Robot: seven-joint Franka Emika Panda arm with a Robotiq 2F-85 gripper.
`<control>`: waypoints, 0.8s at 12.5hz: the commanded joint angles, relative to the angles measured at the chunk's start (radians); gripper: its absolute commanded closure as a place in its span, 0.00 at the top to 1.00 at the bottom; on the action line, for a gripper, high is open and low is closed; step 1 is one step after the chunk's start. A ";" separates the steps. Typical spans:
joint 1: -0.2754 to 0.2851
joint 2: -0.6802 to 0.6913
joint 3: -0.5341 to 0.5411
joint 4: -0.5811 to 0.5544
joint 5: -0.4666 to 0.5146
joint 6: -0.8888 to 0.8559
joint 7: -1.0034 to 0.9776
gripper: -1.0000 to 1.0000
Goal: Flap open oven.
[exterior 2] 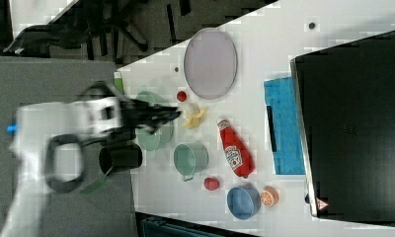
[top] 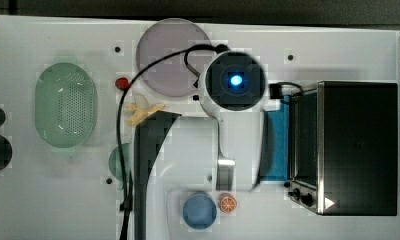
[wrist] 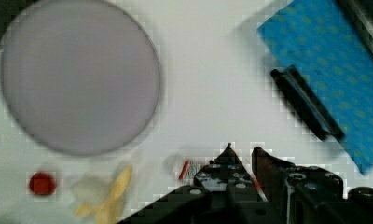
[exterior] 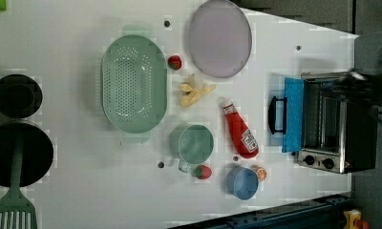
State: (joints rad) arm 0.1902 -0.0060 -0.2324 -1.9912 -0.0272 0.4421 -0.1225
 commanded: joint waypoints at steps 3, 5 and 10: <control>-0.009 -0.087 -0.023 0.211 0.003 -0.429 0.069 0.18; -0.009 -0.091 -0.025 0.254 0.002 -0.491 0.070 0.18; -0.010 -0.086 -0.028 0.267 0.001 -0.455 0.070 0.18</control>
State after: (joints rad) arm 0.1831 -0.1068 -0.2544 -1.7227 -0.0300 -0.0150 -0.1053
